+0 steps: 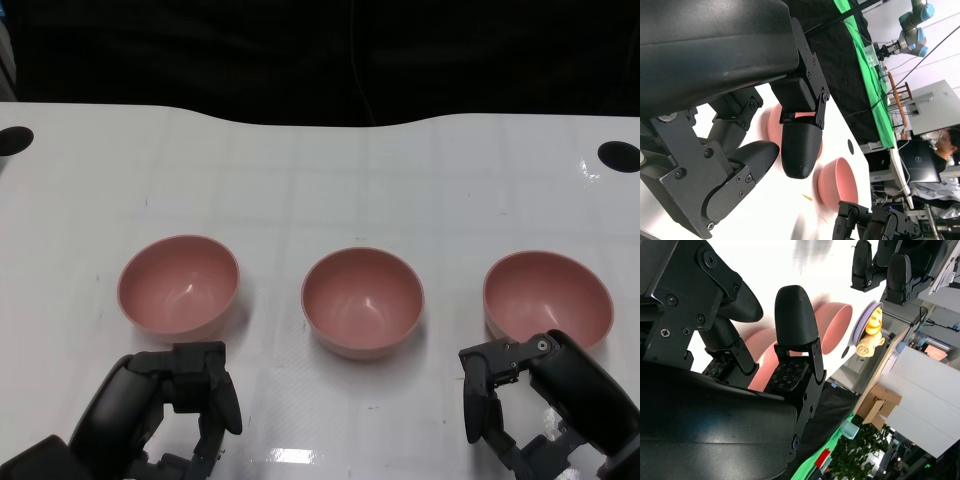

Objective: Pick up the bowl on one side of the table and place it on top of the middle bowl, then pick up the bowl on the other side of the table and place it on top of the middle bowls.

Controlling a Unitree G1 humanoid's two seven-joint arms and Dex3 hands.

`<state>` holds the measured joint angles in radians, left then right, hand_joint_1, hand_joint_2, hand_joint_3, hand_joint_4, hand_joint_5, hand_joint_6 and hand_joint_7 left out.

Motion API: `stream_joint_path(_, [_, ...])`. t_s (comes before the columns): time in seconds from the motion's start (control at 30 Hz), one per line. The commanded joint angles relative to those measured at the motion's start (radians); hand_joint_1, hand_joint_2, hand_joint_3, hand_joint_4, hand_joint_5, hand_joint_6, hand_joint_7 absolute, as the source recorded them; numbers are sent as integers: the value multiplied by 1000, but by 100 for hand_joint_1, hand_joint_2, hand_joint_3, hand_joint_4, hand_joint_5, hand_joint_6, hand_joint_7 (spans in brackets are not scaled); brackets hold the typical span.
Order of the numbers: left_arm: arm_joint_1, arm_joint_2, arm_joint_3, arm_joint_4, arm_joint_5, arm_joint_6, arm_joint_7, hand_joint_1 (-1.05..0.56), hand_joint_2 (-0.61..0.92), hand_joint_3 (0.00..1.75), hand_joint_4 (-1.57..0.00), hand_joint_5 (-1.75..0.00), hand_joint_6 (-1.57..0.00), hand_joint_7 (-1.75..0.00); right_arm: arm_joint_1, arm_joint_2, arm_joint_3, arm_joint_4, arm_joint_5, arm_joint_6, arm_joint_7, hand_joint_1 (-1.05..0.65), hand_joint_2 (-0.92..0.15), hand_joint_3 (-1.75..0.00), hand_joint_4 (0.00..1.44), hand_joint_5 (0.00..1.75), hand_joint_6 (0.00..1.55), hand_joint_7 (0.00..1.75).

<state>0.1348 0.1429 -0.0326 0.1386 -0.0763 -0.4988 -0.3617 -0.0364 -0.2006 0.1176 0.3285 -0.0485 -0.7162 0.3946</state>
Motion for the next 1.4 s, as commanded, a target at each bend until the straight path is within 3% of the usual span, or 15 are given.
stream_joint_path(0.03, [3, 17, 7, -5, 8, 4, 8, -10, 10, 170, -95, -168, -96, -145, -7, -22, -4, 5, 9, -1, 3, 7, 1, -175, 109, 163, 102, 141])
stream_joint_path(0.47, [0, 15, 11, 12, 14, -28, 13, -10, 10, 168, -94, -166, -95, -143, -6, -15, 0, -2, 8, 6, 0, 5, 1, -175, 108, 163, 103, 141])
stream_joint_path(0.67, [-6, 13, 15, 35, 72, -79, 59, -21, 19, 144, -90, -140, -94, -103, -8, -11, 1, 6, 2, -9, -8, 5, 1, -175, 109, 163, 103, 141])
stream_joint_path(0.7, [-4, 23, 16, 22, 156, -86, 107, -21, 20, 143, -90, -139, -95, -101, -8, -12, 2, 3, 5, -2, -6, 6, 2, -175, 109, 163, 103, 141])
stream_joint_path(0.8, [17, 55, 11, -67, 409, -32, 225, -37, 50, 83, -77, -115, -86, -59, -9, -12, 3, 1, 13, 8, -1, 5, 1, -175, 109, 163, 103, 140])
stream_joint_path(0.83, [25, 59, 7, -98, 460, 2, 243, -41, 65, 55, -73, -105, -83, -44, -9, -12, 3, 0, 14, 12, 0, 5, 1, -175, 109, 163, 103, 140])
stream_joint_path(0.9, [35, 61, -1, -133, 509, 43, 266, -43, 78, 30, -70, -96, -81, -30, -9, -11, 4, -3, 16, 18, 1, 5, 1, -175, 108, 163, 103, 140])
stream_joint_path(0.97, [44, 64, -9, -177, 559, 83, 285, -44, 83, 20, -70, -93, -81, -25, -11, -10, 4, -1, 17, 15, 1, 6, 1, -175, 108, 163, 103, 140])
stream_joint_path(1.03, [52, 68, -17, -225, 611, 124, 300, -44, 84, 13, -58, -88, -73, -19, -13, -8, 4, 3, 19, 9, 0, 6, 2, -175, 108, 163, 103, 140])
stream_joint_path(1.4, [27, 151, -57, -428, 972, 345, 308, -52, 87, 1, -41, -76, -55, -6, -19, -2, 7, 17, 15, 1, -3, 6, 1, -175, 108, 163, 103, 139])
